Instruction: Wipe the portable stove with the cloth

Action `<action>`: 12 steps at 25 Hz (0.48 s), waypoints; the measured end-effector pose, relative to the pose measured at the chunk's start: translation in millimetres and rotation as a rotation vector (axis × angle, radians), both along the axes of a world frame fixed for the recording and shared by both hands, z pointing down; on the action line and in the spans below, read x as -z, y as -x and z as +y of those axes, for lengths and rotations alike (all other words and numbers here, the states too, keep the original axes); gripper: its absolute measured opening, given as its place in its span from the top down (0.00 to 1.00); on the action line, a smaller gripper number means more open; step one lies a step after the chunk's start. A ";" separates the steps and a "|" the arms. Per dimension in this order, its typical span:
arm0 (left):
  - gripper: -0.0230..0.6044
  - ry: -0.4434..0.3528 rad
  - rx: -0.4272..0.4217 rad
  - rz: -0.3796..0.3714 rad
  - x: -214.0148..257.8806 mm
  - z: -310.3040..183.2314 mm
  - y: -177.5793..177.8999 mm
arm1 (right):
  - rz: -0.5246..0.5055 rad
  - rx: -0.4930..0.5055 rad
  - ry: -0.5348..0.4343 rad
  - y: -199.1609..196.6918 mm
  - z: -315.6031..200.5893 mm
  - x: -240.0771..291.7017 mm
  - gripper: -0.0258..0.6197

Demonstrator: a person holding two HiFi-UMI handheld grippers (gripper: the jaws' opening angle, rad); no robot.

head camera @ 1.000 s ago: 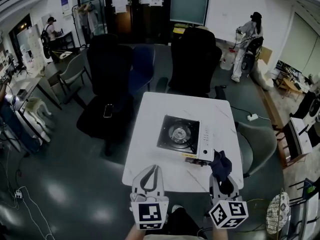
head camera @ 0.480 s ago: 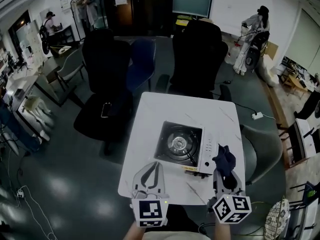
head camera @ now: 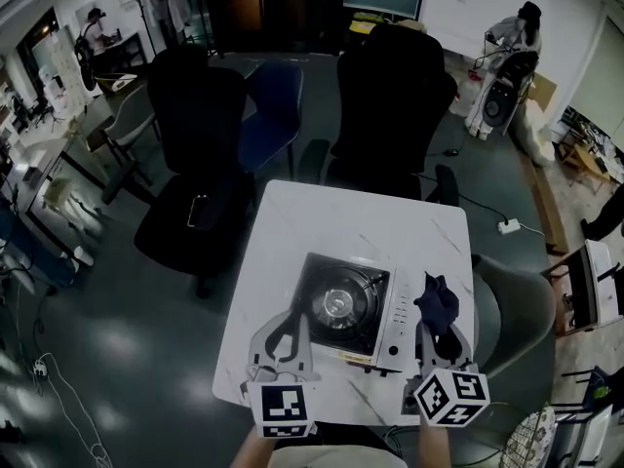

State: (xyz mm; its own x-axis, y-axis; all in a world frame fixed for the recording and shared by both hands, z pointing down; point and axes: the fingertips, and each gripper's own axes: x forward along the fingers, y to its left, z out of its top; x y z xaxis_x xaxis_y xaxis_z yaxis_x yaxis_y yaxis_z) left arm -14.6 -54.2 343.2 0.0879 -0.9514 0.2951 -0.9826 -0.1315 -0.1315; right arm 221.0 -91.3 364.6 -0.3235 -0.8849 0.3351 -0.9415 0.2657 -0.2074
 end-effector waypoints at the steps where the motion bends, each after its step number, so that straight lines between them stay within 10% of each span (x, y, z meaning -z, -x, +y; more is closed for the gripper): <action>1: 0.93 0.008 0.004 -0.001 -2.0 -5.7 -0.8 | 0.001 0.004 0.007 -0.7 -8.0 -2.6 0.76; 12: 0.93 0.094 0.007 -0.011 -31.8 -60.6 -4.6 | 0.030 0.034 0.090 -0.5 -73.8 -40.7 0.76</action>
